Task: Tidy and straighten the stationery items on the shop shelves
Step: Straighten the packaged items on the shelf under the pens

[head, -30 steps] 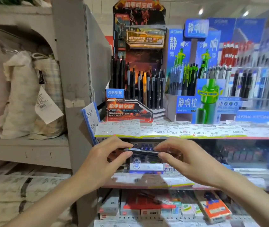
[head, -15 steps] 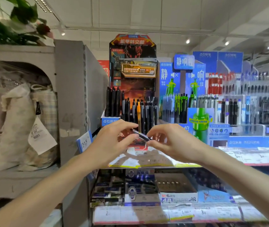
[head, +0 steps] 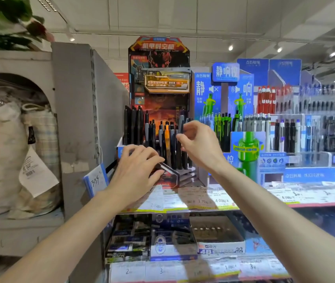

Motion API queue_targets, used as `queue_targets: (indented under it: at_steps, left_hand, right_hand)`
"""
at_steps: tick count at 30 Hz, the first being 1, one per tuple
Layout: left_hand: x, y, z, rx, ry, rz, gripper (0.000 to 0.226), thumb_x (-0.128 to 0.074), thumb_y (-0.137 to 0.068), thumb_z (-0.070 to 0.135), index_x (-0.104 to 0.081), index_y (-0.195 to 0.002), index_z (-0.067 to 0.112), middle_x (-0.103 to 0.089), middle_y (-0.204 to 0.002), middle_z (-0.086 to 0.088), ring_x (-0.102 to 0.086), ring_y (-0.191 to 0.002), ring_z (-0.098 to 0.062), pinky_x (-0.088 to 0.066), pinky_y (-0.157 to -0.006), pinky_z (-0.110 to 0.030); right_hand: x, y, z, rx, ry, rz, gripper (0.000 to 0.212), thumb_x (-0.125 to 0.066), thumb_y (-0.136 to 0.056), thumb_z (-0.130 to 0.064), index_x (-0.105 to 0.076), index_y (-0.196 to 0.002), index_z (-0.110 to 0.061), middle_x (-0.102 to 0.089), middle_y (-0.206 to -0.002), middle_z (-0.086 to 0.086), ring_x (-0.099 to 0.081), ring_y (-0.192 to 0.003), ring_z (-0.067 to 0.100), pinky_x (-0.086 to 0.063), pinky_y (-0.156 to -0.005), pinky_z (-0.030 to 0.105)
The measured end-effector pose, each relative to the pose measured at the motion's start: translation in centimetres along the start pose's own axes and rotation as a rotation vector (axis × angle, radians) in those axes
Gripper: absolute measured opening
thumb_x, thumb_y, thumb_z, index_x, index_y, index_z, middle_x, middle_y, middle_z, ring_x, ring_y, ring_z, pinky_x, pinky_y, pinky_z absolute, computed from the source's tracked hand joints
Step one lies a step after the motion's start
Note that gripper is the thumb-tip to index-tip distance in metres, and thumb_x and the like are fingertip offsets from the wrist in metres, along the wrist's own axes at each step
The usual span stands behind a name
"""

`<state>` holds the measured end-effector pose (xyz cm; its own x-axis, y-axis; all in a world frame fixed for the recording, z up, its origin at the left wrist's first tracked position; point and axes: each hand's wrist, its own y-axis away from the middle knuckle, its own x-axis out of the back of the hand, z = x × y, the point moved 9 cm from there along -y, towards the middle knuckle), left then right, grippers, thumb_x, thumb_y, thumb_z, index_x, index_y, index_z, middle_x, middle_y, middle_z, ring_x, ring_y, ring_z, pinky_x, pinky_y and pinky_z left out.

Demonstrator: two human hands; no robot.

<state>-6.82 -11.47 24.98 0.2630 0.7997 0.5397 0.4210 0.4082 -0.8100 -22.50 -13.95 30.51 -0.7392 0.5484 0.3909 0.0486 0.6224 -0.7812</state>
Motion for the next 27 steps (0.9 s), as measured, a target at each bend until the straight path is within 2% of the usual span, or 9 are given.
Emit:
queue_targets:
  at_steps: [3, 7, 11, 15, 18, 24, 27]
  left_hand:
    - [-0.1, 0.2, -0.1, 0.006, -0.002, 0.014, 0.03, -0.065, -0.089, 0.041, -0.068, -0.115, 0.027, -0.063, -0.108, 0.012, -0.055, -0.108, -0.016, -0.03, -0.102, -0.039]
    - [-0.3, 0.5, -0.2, 0.025, 0.0, 0.029, 0.032, -0.067, -0.088, 0.038, -0.068, -0.117, 0.025, -0.063, -0.109, 0.01, -0.056, -0.107, -0.017, -0.026, -0.1, -0.036]
    - [-0.4, 0.7, -0.3, 0.041, 0.022, 0.037, 0.034, -0.067, -0.088, 0.037, -0.066, -0.12, 0.025, -0.061, -0.11, 0.01, -0.055, -0.107, -0.016, -0.025, -0.1, -0.034]
    - [-0.5, 0.7, -0.3, 0.041, 0.033, 0.036, 0.036, -0.066, -0.088, 0.037, -0.066, -0.122, 0.024, -0.061, -0.11, 0.009, -0.055, -0.108, -0.017, -0.026, -0.101, -0.035]
    - [-0.5, 0.8, -0.4, 0.043, 0.047, 0.03, 0.036, -0.065, -0.089, 0.037, -0.065, -0.123, 0.025, -0.061, -0.111, 0.009, -0.054, -0.11, -0.016, -0.026, -0.102, -0.036]
    - [-0.6, 0.8, -0.4, 0.051, 0.06, 0.032, 0.037, -0.064, -0.089, 0.037, -0.065, -0.124, 0.024, -0.061, -0.112, 0.009, -0.053, -0.11, -0.015, -0.025, -0.101, -0.034]
    - [-0.6, 0.9, -0.3, 0.06, 0.075, 0.022, 0.039, -0.063, -0.09, 0.036, -0.062, -0.127, 0.024, -0.059, -0.113, 0.009, -0.051, -0.111, -0.015, -0.027, -0.1, -0.034]
  right_hand:
    - [-0.9, -0.4, 0.1, -0.01, 0.051, -0.006, 0.029, -0.063, -0.094, -0.031, -0.063, -0.119, -0.016, -0.073, -0.095, -0.003, -0.069, -0.094, 0.019, -0.054, -0.09, 0.039]
    - [-1.9, -0.2, 0.6, -0.023, 0.112, -0.038, 0.029, -0.063, -0.093, -0.029, -0.063, -0.12, -0.017, -0.074, -0.104, -0.002, -0.066, -0.103, 0.02, -0.05, -0.095, 0.038]
    - [-2.5, 0.0, 1.2, -0.04, 0.132, -0.064, 0.03, -0.064, -0.093, -0.026, -0.063, -0.121, -0.016, -0.073, -0.102, -0.003, -0.065, -0.103, 0.02, -0.049, -0.097, 0.039]
    - [-3.2, 0.2, 2.0, -0.089, 0.147, -0.057, 0.023, -0.065, -0.092, -0.025, -0.062, -0.114, -0.017, -0.07, -0.086, -0.006, -0.064, -0.1, 0.023, -0.049, -0.094, 0.039]
    - [-3.5, 0.3, 2.4, -0.118, 0.15, -0.042, 0.022, -0.065, -0.091, -0.026, -0.063, -0.111, -0.018, -0.072, -0.092, -0.003, -0.064, -0.102, 0.025, -0.05, -0.093, 0.041]
    - [-4.0, 0.6, 2.8, -0.14, 0.155, -0.03, 0.023, -0.062, -0.09, -0.025, -0.063, -0.113, -0.019, -0.072, -0.098, 0.0, -0.064, -0.101, 0.025, -0.046, -0.083, 0.035]
    - [-4.2, 1.1, 2.8, -0.149, 0.153, -0.056, 0.021, -0.06, -0.092, -0.025, -0.06, -0.113, -0.019, -0.071, -0.099, 0.0, -0.063, -0.1, 0.025, -0.048, -0.088, 0.038]
